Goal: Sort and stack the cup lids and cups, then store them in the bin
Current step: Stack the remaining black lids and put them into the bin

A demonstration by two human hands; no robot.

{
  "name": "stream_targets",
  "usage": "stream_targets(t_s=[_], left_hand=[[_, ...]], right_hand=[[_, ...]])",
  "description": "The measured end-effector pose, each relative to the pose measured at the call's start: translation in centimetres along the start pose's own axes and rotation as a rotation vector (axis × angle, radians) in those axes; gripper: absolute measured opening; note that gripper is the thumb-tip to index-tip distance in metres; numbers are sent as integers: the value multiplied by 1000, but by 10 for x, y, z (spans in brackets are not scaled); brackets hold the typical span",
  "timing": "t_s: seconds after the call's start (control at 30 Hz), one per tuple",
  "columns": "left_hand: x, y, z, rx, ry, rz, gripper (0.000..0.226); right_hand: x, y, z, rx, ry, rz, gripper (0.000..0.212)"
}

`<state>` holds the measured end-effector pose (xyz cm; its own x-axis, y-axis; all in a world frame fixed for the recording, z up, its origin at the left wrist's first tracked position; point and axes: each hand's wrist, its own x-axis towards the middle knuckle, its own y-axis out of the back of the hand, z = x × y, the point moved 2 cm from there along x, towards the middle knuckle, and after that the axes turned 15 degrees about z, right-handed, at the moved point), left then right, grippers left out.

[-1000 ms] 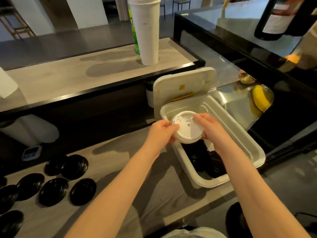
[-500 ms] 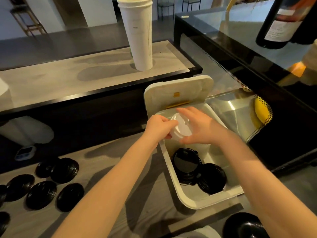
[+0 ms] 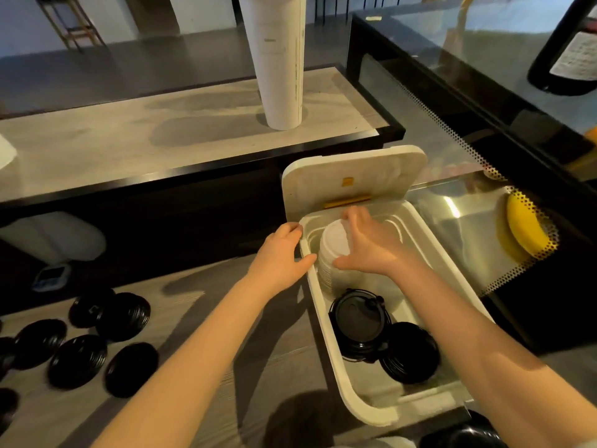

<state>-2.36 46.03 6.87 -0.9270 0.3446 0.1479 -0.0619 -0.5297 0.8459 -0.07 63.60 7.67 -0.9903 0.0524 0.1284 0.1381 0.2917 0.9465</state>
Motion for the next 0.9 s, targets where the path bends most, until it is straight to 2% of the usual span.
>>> stream_targets(t_s=[0.23,0.4,0.47,0.53,0.67,0.8,0.9], left_hand=[[0,6,-1,142,-79,-44,66],[3,12,0,209,-105,-123,78],[5,15,0,219,-106,-162,84],[5,16,1,222,-101,-195,90],[5,16,2,239,-101,-204,92],[4,17,2,253,-108,-198,91],[3,18,3,251,-105,-204,92]], right_hand=[[3,-9,-3,-7,11,-105,63],[4,-7,6,-73,23,-244,74],[4,-3,6,-85,39,-265,72],[5,1,7,-60,28,-249,72],[2,-5,-3,-75,45,-257,85],[-8,-11,-16,-205,101,-176,78],[-13,-8,-13,-184,102,-160,81]])
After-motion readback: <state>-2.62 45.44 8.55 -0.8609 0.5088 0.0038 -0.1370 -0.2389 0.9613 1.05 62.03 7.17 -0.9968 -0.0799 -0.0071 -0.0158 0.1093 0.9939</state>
